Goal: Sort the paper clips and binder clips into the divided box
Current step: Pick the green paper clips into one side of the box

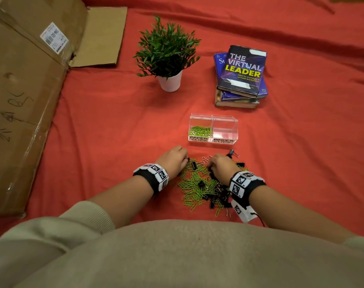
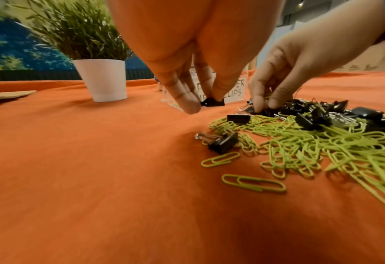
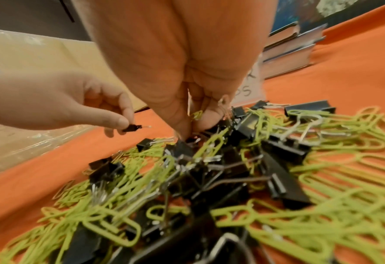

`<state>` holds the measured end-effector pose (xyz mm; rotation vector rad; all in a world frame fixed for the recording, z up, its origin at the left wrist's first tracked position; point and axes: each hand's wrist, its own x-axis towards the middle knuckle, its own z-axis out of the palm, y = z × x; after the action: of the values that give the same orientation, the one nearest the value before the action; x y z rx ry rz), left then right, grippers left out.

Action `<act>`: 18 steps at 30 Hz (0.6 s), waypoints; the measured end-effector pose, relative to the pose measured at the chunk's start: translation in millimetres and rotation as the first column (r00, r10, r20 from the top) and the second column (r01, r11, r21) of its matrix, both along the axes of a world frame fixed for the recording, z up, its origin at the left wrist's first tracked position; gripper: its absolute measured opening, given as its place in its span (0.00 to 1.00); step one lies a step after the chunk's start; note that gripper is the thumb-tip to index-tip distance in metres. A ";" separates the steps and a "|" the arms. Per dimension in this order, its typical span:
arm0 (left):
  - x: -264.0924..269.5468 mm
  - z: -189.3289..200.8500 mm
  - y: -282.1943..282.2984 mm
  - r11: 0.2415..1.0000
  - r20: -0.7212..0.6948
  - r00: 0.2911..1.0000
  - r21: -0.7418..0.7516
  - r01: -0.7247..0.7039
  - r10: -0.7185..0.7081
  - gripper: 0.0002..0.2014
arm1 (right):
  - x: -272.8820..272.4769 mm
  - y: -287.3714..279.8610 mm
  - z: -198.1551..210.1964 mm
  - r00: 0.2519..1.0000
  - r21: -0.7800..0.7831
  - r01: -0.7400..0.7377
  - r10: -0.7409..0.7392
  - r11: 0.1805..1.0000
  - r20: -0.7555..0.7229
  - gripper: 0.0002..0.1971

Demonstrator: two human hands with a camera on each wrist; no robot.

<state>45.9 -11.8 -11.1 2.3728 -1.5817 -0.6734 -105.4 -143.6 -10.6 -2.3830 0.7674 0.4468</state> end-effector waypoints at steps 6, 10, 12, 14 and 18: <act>-15.5 -3.4 20.1 0.999 0.051 0.999 0.052 0.012 -0.014 0.13 | 1.4 15.3 7.0 0.993 0.077 0.029 -0.038 0.997 0.115 0.07; -33.5 -12.9 37.3 0.989 0.033 0.998 0.141 0.046 -0.051 0.22 | 12.4 44.3 6.7 0.991 0.099 -0.116 0.109 0.988 0.076 0.09; -38.6 -15.7 40.4 0.987 0.040 0.998 0.155 0.039 -0.046 0.23 | 14.4 53.7 2.7 0.985 0.060 -0.171 0.169 0.983 0.039 0.13; -40.2 -17.0 40.0 0.986 0.058 0.997 0.164 0.041 -0.051 0.23 | 13.2 58.0 -2.7 0.977 -0.005 -0.212 0.212 0.977 0.000 0.20; -40.8 -13.0 36.1 0.984 0.101 0.991 0.161 0.071 -0.088 0.17 | 9.6 59.6 -7.5 0.975 -0.064 -0.222 0.222 0.973 -0.010 0.19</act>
<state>5.1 24.3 -24.1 2.5082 -1.7360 -0.7231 -95.8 -83.9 -18.1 -2.5418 0.5244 0.5231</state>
